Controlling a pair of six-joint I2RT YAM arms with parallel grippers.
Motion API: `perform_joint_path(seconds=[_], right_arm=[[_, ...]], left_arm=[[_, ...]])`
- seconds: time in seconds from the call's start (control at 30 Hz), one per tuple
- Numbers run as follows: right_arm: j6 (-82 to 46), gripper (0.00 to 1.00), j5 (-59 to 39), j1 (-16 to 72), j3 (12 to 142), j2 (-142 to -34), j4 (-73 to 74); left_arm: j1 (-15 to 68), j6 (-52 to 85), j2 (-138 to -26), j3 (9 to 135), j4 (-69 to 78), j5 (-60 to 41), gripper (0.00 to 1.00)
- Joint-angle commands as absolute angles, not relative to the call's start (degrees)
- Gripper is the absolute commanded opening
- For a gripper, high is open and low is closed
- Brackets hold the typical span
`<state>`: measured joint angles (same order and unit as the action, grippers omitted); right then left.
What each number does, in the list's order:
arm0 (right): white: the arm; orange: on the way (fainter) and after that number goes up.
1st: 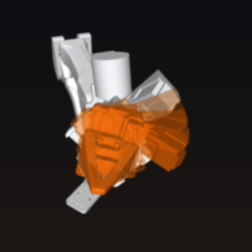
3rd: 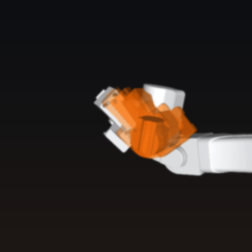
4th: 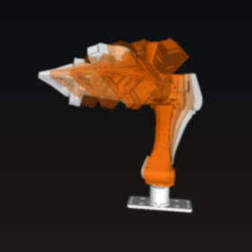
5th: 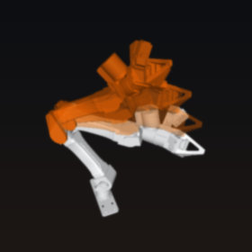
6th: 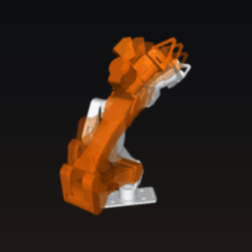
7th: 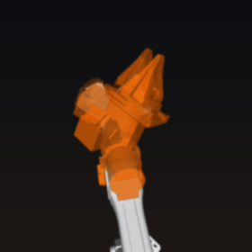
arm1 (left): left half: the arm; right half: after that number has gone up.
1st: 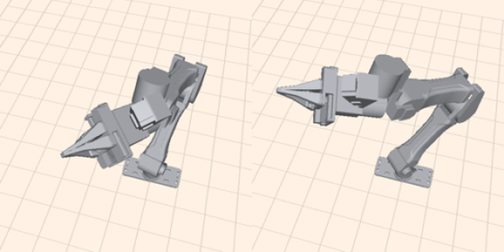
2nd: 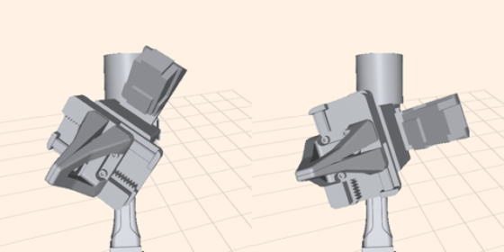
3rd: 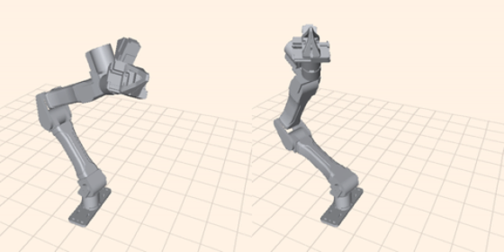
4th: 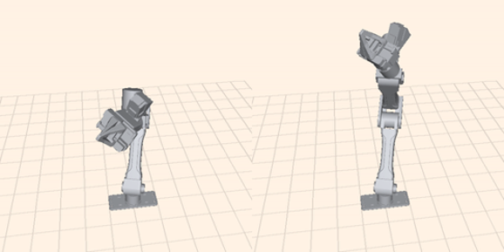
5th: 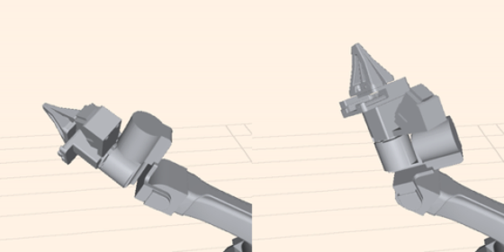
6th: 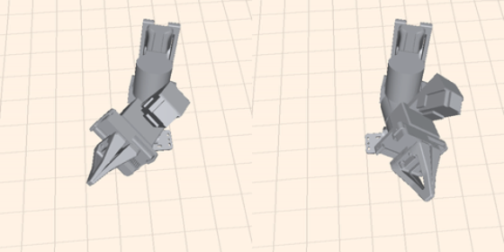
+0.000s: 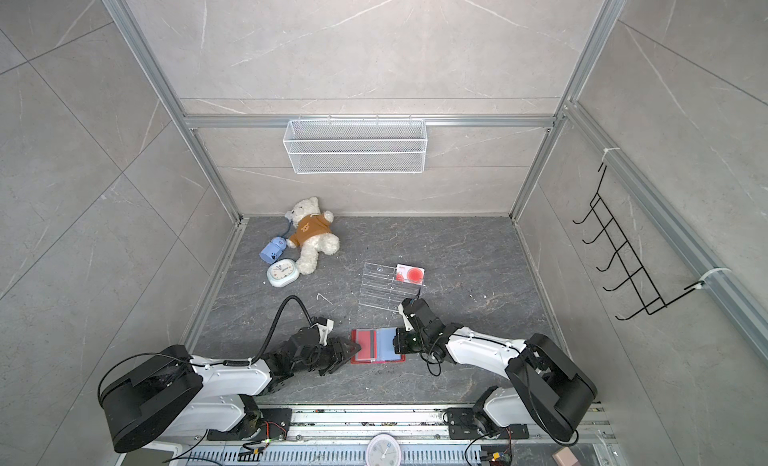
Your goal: Take the credit cards out of the card holder
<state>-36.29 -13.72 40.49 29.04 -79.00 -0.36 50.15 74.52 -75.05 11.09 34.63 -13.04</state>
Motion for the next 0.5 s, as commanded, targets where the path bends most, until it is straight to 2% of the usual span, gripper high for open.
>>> perform_joint_path(seconds=[0.0,0.17,0.3,0.47], right_arm=[[-36.74,0.00,-11.94,40.83,27.75,-80.30,0.44],[-37.18,0.00,-11.32,40.81,27.31,-81.36,0.42],[-37.35,0.00,-11.39,40.84,27.23,-81.94,0.44],[-37.29,0.00,-11.23,40.84,27.16,-81.78,0.11]], left_arm=[[49.94,72.90,-75.24,11.04,38.47,-14.92,0.51],[49.93,72.60,-75.22,11.25,40.29,-15.29,0.45],[49.99,72.60,-74.16,10.55,41.61,-14.97,0.35],[49.92,72.33,-72.45,9.95,39.73,-14.06,0.34]])
